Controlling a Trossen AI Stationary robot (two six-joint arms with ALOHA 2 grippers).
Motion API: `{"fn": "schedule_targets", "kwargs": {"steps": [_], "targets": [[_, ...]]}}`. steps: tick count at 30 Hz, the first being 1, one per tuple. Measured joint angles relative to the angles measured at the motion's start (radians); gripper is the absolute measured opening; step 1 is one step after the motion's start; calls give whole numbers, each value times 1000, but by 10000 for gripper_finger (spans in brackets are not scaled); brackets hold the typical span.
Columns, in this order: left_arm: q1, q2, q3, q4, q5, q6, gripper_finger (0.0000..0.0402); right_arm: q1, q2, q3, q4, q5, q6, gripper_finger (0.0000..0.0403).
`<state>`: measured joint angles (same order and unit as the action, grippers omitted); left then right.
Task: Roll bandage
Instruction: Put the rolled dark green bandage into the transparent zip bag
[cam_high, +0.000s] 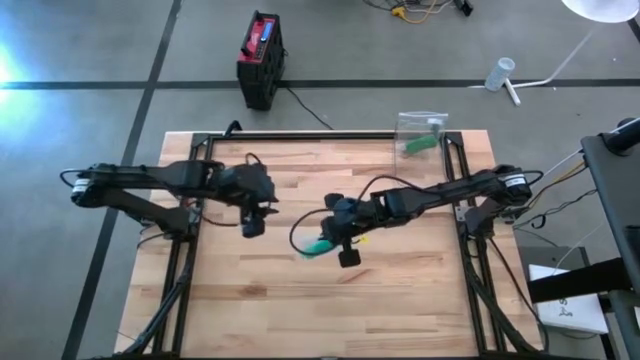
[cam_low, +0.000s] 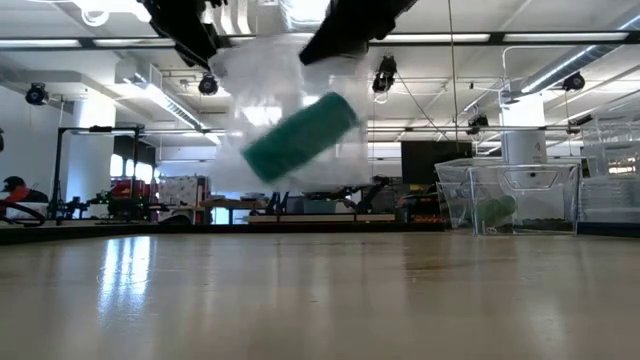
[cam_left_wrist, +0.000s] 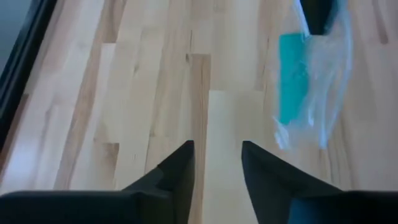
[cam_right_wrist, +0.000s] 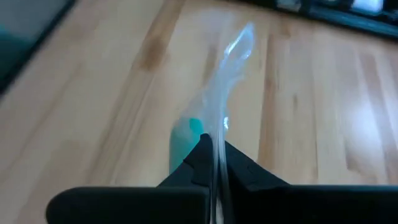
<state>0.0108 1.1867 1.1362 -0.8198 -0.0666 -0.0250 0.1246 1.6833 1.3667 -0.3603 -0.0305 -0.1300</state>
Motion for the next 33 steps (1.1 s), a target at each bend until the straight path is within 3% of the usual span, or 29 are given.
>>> {"fn": "schedule_targets", "kwargs": {"steps": [3, 7, 14, 22, 28, 33], "targets": [[-12, -70, -61, 53, 0, -27, 138, -4, -8, 18, -107, 88, 0, 1], [-38, -162, -199, 289, 37, -39, 154, -21, -18, 26, -144, 269, 24, 1], [-47, -248, -482, 693, 50, -47, 186, 4, -23, 56, -138, 262, 1, 0], [-47, -214, -729, 1157, 85, -63, 222, 26, -26, 115, -133, 262, -29, 0], [-47, -119, -797, 1417, 180, -73, 235, 26, -26, 118, -129, 265, -42, 0], [-47, -21, -781, 1452, 177, -74, 213, 29, -26, 118, -119, 259, -54, 0]]}}
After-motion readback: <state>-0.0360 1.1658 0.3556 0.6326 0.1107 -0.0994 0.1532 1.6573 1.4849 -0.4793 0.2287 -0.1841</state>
